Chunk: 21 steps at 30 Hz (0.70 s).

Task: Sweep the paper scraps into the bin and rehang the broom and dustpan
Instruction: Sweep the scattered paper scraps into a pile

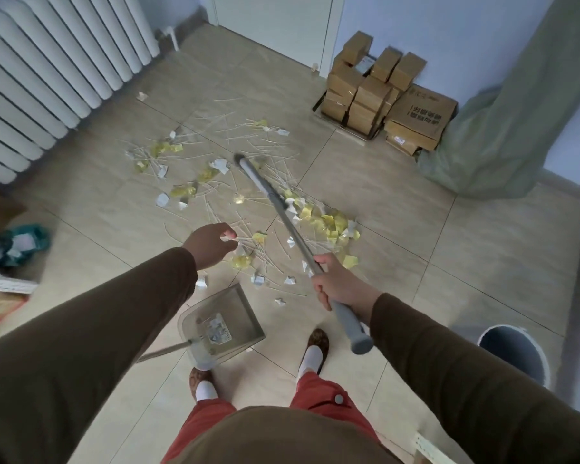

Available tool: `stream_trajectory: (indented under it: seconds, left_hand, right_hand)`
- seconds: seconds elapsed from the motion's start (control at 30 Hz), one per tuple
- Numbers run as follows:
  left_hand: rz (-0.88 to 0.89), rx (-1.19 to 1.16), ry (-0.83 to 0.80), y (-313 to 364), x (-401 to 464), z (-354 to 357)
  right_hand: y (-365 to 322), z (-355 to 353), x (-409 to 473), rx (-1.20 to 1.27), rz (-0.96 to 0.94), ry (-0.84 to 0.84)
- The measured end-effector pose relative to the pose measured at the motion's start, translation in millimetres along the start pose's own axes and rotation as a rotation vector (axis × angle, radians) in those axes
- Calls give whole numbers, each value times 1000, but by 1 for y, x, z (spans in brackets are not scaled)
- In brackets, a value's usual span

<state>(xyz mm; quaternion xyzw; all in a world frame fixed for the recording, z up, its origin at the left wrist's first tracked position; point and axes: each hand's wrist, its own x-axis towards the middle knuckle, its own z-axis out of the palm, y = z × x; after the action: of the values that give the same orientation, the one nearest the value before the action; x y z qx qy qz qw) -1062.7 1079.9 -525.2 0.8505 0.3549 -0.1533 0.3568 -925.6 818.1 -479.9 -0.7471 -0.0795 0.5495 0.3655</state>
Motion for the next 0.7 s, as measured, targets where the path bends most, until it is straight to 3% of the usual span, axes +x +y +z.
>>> stream_trajectory:
  seconds: [0.17, 0.3, 0.57, 0.7]
  left_hand:
    - [60, 11, -29, -58, -12, -33]
    - [64, 17, -31, -112, -21, -64]
    - [37, 16, -48, -177, -37, -92]
    - [18, -11, -68, -188, -39, -91]
  right_hand:
    - [-6, 84, 0, 95, 16, -4]
    - [-23, 149, 7, 386, 92, -59]
    - [-55, 245, 18, 738, 365, -409]
    - [-53, 269, 38, 857, 429, -446]
